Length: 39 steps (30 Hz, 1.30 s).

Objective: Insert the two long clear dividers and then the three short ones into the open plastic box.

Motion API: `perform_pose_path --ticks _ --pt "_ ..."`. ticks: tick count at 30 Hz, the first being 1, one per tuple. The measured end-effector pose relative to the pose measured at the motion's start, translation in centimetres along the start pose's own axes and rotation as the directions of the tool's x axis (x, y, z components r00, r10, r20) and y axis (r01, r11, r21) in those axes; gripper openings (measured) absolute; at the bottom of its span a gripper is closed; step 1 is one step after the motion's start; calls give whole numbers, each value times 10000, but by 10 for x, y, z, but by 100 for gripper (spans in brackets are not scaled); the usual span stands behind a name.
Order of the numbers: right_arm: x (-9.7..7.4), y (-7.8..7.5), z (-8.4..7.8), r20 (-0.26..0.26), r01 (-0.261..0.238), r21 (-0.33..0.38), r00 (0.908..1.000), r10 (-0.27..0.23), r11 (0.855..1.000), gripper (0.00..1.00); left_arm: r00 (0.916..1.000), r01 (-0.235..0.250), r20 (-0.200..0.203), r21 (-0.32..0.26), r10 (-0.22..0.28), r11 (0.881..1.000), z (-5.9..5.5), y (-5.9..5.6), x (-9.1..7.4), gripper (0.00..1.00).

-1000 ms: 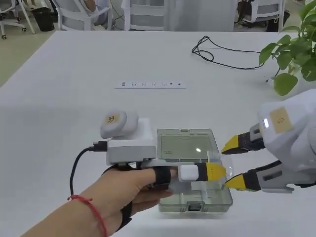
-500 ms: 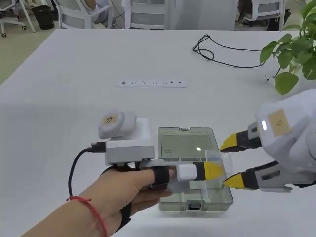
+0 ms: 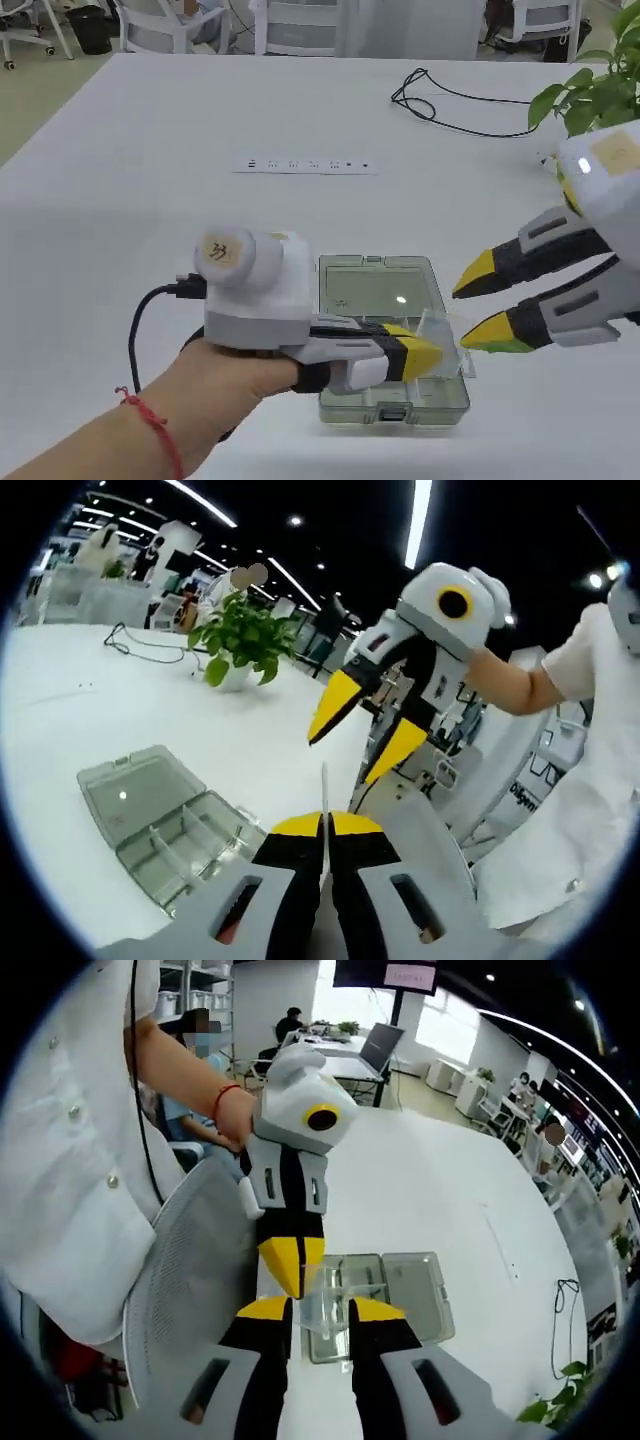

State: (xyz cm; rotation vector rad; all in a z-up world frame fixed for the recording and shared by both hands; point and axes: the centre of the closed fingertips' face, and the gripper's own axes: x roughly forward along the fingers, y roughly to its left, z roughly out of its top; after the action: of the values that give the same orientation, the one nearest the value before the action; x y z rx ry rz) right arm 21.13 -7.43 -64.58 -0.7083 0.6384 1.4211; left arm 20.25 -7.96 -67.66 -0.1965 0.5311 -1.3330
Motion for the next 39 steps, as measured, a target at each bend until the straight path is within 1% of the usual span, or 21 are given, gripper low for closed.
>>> perform_pose_path --ticks 1,2,3,4,5,6,8,10,14,16,19,25,33,36,39 --pt "-1 4 2 77 -366 53 9993 365 9993 21 9997 250 -4 591 -250 9979 1 -6 0 0" --pt "-1 7 3 138 -598 173 9981 596 9981 20 9995 317 23 916 -321 9953 1 -8 -1 0" --pt "-1 9 4 204 -833 262 9964 828 9962 19 9993 366 -69 1106 -361 9932 0 -10 -1 0" --pt "-1 12 6 265 -1110 330 9936 1102 9933 19 9982 599 -123 1416 -587 9881 -1 -14 -2 0" --pt "-1 14 5 239 -1350 333 9907 1342 9903 17 9969 785 -50 1545 -787 9849 0 -19 -2 0" --pt "-1 16 4 212 -1537 306 9880 1531 9876 16 9971 756 -16 1537 -763 9852 1 -20 -2 0" --pt "0 18 4 200 -1801 347 9836 1794 9830 15 9956 916 6 1760 -932 9801 1 -23 -4 0" --pt "1 21 3 173 -2074 368 9782 2069 9776 13 9954 930 46 1913 -956 9771 2 -24 -4 0" --pt "3 26 2 212 -2462 456 9692 2455 9681 9 9942 1020 121 2064 -1068 9731 3 -26 -5 0" --pt "4 28 2 222 -2571 478 9663 2563 9652 9 9937 1043 189 2088 -1106 9724 4 -27 -5 0" --pt "6 30 1 172 -2675 419 9635 2670 9626 5 9929 1068 293 2135 -1157 9711 7 -28 -6 0" --pt "7 32 0 148 -2789 407 9603 2785 9595 3 9938 1020 204 2299 -1096 9679 5 -27 -6 0" --pt "10 35 0 27 -2784 274 9604 2785 9601 3 9956 885 96 2453 -937 9654 1 -27 -6 0" --pt "10 35 -2 -60 -2769 230 9608 2771 9606 3 9963 825 31 2485 -859 9651 0 -26 -6 0" --pt "8 32 -3 -128 -2685 202 9631 2688 9631 3 9969 761 2 2551 -787 9639 -1 -24 -8 0"
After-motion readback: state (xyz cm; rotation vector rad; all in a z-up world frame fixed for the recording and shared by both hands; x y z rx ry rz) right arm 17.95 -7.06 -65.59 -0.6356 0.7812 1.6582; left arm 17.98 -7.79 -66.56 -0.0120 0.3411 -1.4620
